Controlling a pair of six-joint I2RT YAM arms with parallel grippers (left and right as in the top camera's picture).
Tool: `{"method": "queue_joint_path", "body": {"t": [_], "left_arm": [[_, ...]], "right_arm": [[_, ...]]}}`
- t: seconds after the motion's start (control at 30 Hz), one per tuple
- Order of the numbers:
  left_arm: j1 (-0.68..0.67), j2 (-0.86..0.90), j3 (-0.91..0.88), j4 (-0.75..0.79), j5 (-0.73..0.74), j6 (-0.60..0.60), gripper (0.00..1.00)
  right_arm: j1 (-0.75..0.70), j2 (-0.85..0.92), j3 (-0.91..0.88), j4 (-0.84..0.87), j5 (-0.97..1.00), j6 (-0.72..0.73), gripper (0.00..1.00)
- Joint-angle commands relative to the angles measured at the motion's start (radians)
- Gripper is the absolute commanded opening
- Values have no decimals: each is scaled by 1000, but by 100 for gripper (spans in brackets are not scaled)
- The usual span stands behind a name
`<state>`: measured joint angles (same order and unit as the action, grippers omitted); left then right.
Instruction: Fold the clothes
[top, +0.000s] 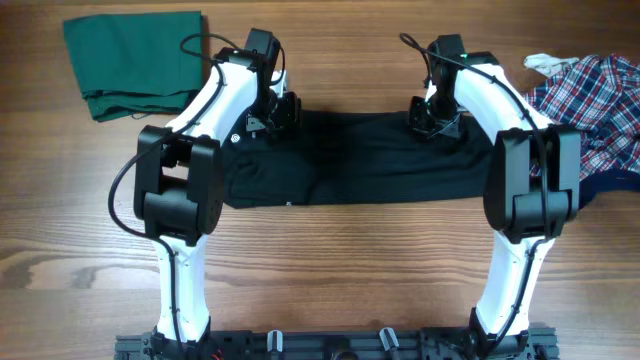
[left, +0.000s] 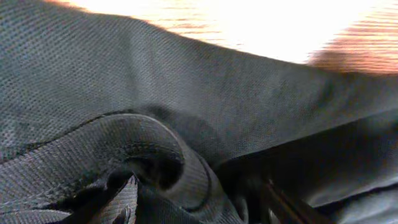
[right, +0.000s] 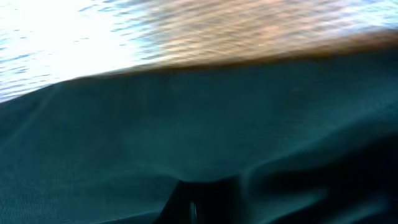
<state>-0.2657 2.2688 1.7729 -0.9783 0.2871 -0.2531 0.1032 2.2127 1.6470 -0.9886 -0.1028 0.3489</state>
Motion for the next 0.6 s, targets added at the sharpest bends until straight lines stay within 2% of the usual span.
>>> {"method": "queue_joint_path", "body": {"t": [0.0,0.2,0.4,0.5,0.57], "left_arm": [[11,15,-2,-25,-83,-16,64],[33,15,-2,-28,-83,-16,64],[40,16,-2,-25,-83,-16,64],[40,15,-2,-15,-83,-15,64],[40,14,0,-5,-83,-12,66]], "right_arm": [[-60,22,-18,-47,136,56,4],[-140,21,7,-180,322,106,4],[-164,16,74,-225,318,90,4],[-162,16,95,-216,251,44,6],[-162,16,95,-204,260,45,6]]}}
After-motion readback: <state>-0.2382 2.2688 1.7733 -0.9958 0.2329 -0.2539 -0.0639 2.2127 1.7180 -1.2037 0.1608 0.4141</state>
